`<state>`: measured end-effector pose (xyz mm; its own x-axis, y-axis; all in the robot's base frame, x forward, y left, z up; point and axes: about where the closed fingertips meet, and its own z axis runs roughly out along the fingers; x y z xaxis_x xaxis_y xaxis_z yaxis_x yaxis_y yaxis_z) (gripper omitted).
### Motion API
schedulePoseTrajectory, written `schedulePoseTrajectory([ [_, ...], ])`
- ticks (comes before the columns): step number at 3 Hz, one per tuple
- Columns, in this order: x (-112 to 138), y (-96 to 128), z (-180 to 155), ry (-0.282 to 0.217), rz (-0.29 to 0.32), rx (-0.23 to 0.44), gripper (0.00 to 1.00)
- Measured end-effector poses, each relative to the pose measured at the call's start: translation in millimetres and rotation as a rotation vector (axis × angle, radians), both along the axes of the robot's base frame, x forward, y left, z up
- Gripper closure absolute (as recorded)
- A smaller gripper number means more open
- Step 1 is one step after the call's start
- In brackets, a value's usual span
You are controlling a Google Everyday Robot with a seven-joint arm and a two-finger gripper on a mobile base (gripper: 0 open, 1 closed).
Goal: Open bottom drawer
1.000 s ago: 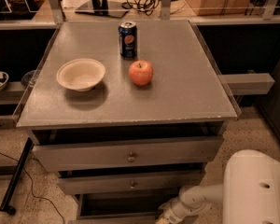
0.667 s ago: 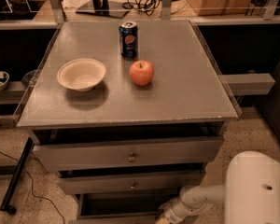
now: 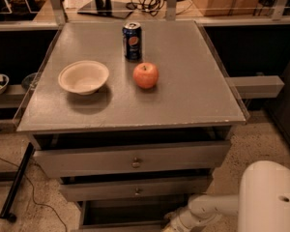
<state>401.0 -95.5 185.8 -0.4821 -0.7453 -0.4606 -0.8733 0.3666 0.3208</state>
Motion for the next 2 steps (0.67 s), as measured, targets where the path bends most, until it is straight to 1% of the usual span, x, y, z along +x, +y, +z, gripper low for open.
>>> schedulePoseTrajectory([
  [1, -3.3, -1.0, 0.4, 0.0, 0.001, 0.008, 1.0],
  [2, -11.0, 3.1, 2.0, 0.011, 0.03, 0.034, 1.0],
])
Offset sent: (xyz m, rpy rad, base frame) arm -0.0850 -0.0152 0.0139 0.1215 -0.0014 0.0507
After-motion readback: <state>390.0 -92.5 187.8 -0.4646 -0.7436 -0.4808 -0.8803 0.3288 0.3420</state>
